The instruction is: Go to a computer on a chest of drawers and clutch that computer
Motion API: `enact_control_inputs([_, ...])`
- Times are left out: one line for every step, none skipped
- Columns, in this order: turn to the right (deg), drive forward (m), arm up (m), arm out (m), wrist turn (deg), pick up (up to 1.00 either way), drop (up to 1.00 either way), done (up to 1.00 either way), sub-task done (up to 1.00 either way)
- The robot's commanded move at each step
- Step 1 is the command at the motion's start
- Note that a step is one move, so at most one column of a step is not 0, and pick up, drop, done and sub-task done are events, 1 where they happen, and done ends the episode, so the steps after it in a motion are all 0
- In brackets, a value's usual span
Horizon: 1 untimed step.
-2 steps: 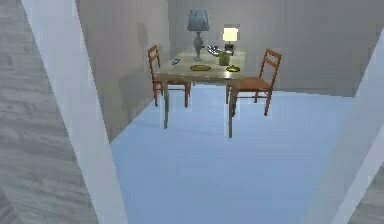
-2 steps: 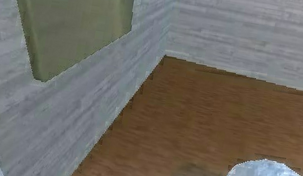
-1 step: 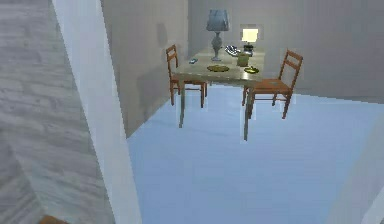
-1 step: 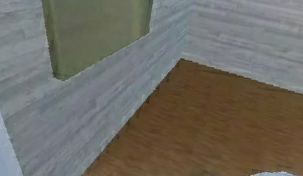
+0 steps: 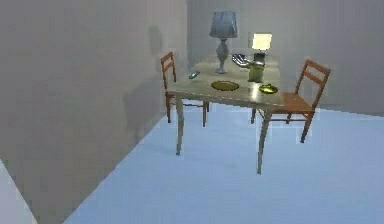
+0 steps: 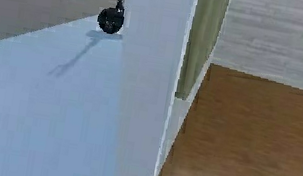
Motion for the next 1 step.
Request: enact_control_inputs([15.0, 0.00, 0.00, 0.00, 0.0, 0.00, 0.00, 0.00, 0.00])
